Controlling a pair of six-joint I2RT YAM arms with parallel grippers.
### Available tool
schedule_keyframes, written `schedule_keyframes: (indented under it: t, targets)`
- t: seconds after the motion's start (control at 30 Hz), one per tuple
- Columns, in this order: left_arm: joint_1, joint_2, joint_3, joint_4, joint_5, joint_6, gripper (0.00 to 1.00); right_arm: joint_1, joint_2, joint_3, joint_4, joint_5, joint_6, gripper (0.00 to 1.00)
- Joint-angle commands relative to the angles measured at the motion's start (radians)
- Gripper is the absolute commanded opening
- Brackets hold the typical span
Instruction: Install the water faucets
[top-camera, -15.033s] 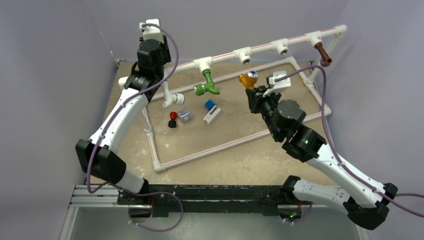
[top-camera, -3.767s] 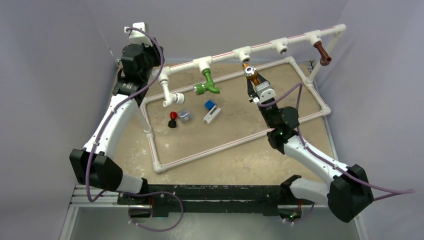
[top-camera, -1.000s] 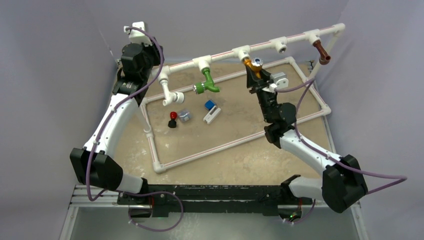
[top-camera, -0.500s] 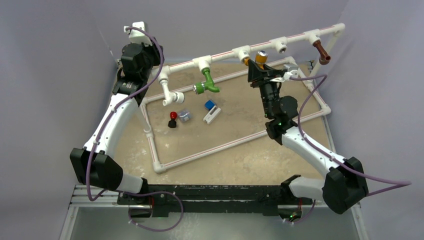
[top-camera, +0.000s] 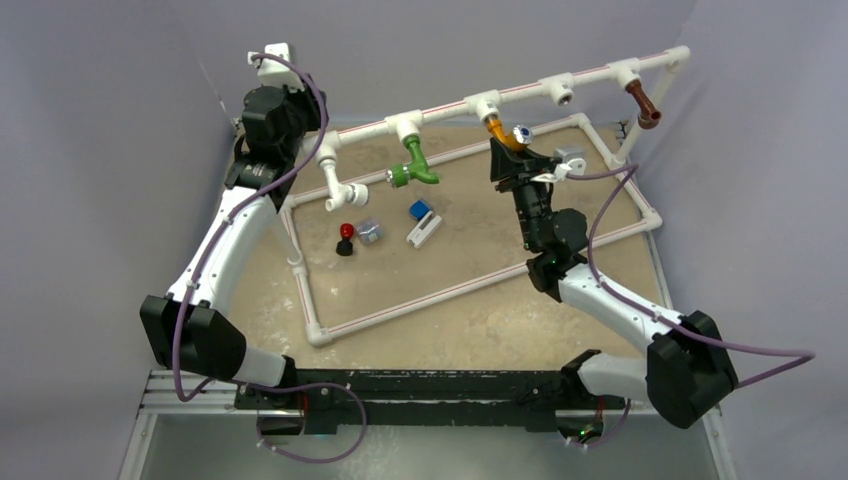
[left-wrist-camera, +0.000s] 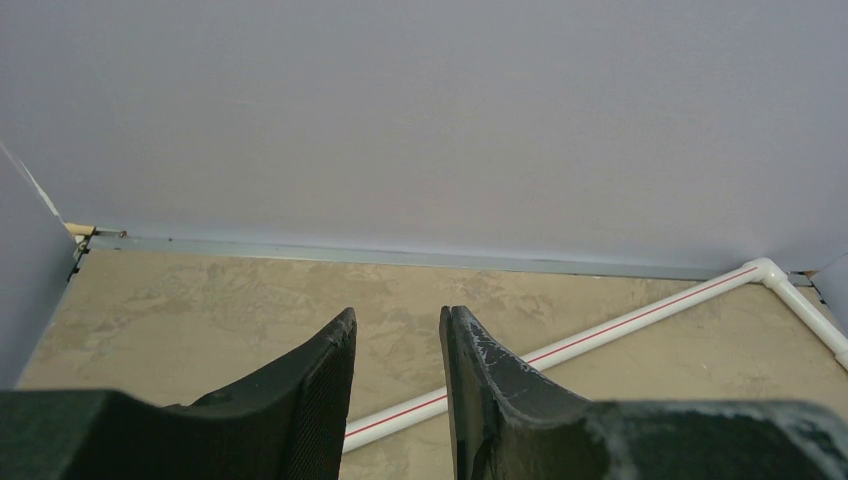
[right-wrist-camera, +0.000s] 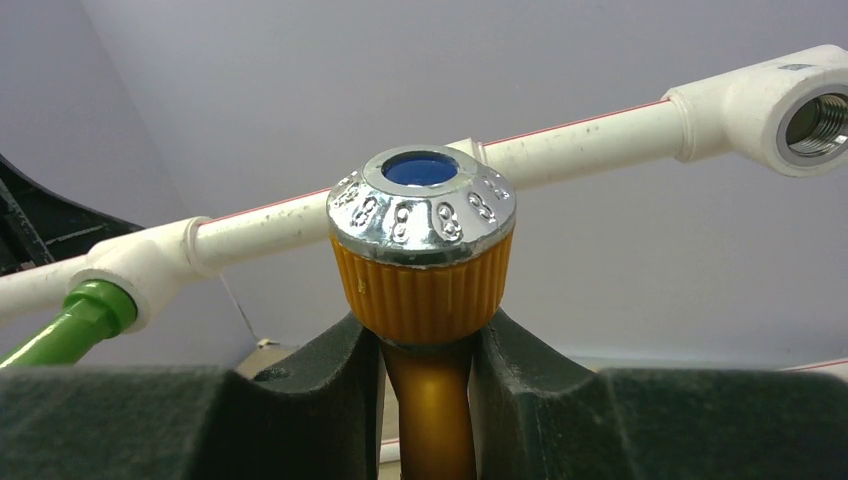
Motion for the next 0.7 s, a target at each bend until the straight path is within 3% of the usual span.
schedule_keyframes:
  t: [0.0,0.67]
  targets:
    - [-0.006,0.085,-0.085,-0.235,0.039,0.002,0.35,0.013,0.019,0.009,-0.010,-0.001,-0.040,0.00]
    - [-0.006,0.088,-0.082,-0.242,0.046,0.002,0.36,0.036,-0.009,0.127,-0.099,-0.008,-0.032,0.00]
